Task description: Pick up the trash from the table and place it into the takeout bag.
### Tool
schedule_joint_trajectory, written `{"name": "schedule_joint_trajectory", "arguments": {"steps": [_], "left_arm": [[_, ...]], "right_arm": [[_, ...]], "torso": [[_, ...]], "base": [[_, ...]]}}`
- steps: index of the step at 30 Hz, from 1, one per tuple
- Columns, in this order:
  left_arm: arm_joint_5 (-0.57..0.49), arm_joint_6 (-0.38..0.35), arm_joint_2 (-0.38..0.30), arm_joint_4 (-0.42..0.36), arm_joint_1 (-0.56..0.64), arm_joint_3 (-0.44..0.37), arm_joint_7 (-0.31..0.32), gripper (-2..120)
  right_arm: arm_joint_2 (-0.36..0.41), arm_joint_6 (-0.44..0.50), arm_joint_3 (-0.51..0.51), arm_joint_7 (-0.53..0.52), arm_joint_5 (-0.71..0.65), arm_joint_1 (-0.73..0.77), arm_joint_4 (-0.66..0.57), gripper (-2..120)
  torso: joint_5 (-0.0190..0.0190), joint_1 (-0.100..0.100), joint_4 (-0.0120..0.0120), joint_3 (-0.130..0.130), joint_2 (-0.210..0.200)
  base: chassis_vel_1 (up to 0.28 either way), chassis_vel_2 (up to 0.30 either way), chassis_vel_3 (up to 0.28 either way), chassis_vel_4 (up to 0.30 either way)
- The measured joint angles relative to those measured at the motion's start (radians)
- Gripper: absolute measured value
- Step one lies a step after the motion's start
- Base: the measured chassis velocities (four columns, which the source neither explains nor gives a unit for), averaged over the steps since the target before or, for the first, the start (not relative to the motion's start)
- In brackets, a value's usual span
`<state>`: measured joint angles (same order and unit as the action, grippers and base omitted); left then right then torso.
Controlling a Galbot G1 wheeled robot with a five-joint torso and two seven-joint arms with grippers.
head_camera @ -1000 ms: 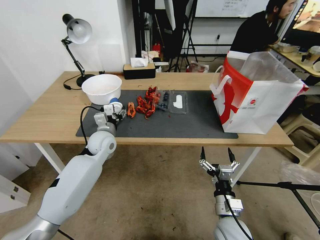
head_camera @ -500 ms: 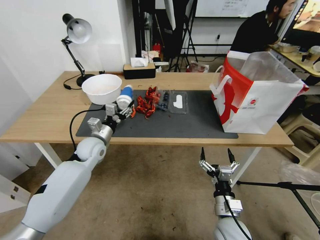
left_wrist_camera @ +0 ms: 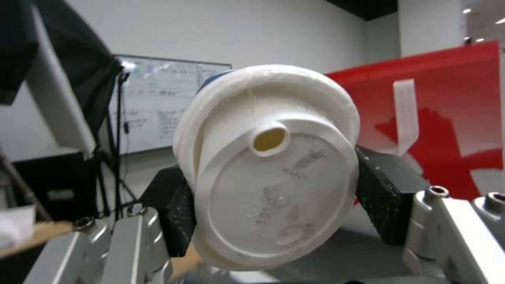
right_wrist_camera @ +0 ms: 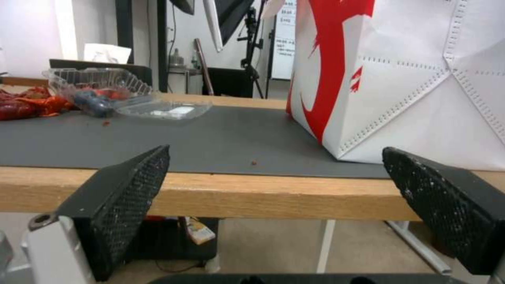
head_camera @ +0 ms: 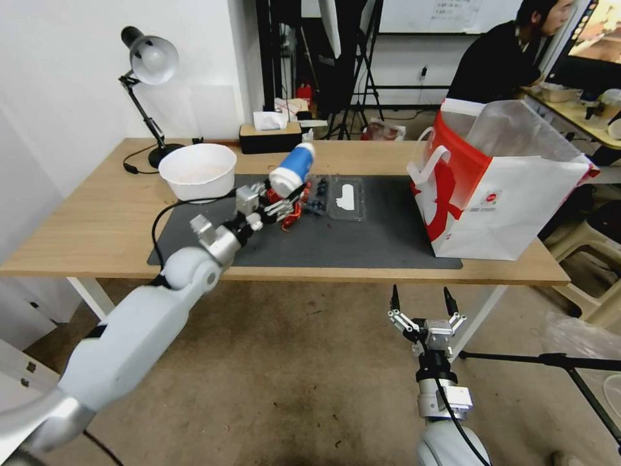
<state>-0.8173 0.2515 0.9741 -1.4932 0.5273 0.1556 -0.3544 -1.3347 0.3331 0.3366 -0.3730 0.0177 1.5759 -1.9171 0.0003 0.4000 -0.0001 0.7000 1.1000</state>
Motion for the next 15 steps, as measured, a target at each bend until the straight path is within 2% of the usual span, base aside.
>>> {"name": "schedule_joint_trajectory", "arguments": {"steps": [3, 4, 6, 7, 9, 10, 12, 13, 15], "left_arm": [[-0.032, -0.007, 0.025, 0.029, -0.147, 0.116, 0.016, 62], [-0.032, -0.007, 0.025, 0.029, -0.147, 0.116, 0.016, 62], [-0.061, -0.012, 0.050, 0.051, -0.244, 0.203, 0.029, 62], [-0.061, -0.012, 0.050, 0.051, -0.244, 0.203, 0.029, 62], [-0.081, -0.015, 0.081, 0.080, -0.334, 0.279, 0.039, 62], [-0.081, -0.015, 0.081, 0.080, -0.334, 0.279, 0.039, 62], [-0.104, -0.022, 0.129, 0.120, -0.426, 0.349, 0.044, 62], [-0.104, -0.022, 0.129, 0.120, -0.426, 0.349, 0.044, 62], [-0.131, -0.030, 0.171, 0.149, -0.498, 0.401, 0.051, 62]], "right_arm": [[-0.003, -0.001, 0.000, 0.000, 0.001, -0.001, 0.000, 100], [-0.003, -0.001, 0.000, 0.000, 0.001, -0.001, 0.000, 100], [-0.007, -0.002, 0.000, 0.000, 0.003, -0.002, 0.000, 100], [-0.007, -0.002, 0.000, 0.000, 0.003, -0.002, 0.000, 100], [-0.010, -0.003, -0.001, 0.000, 0.005, -0.003, 0.001, 100], [-0.010, -0.003, -0.001, 0.000, 0.005, -0.003, 0.001, 100], [-0.013, -0.003, 0.000, 0.000, 0.007, -0.006, 0.002, 100], [-0.013, -0.003, 0.000, 0.000, 0.007, -0.006, 0.002, 100], [-0.016, -0.004, -0.001, 0.000, 0.009, -0.007, 0.003, 100]], "torso": [[0.0000, 0.000, 0.0000, 0.000, 0.000], [0.0000, 0.000, 0.0000, 0.000, 0.000], [-0.0003, 0.000, 0.0000, 0.000, 0.000], [-0.0003, 0.000, 0.0000, 0.000, 0.000], [0.0001, 0.000, 0.0002, 0.000, 0.000], [0.0001, 0.000, 0.0002, 0.000, 0.000], [-0.0002, 0.000, -0.0001, 0.000, 0.000], [-0.0002, 0.000, -0.0001, 0.000, 0.000], [0.0001, 0.000, 0.0000, 0.000, 0.000]], "base": [[0.000, 0.000, 0.000, 0.000], [0.000, 0.000, 0.000, 0.000], [0.000, 0.000, 0.000, 0.000], [0.000, 0.000, 0.000, 0.000], [0.000, 0.000, 0.000, 0.000], [0.000, 0.000, 0.000, 0.000], [0.000, 0.000, 0.000, 0.000], [0.000, 0.000, 0.000, 0.000], [0.000, 0.000, 0.000, 0.000]]}}
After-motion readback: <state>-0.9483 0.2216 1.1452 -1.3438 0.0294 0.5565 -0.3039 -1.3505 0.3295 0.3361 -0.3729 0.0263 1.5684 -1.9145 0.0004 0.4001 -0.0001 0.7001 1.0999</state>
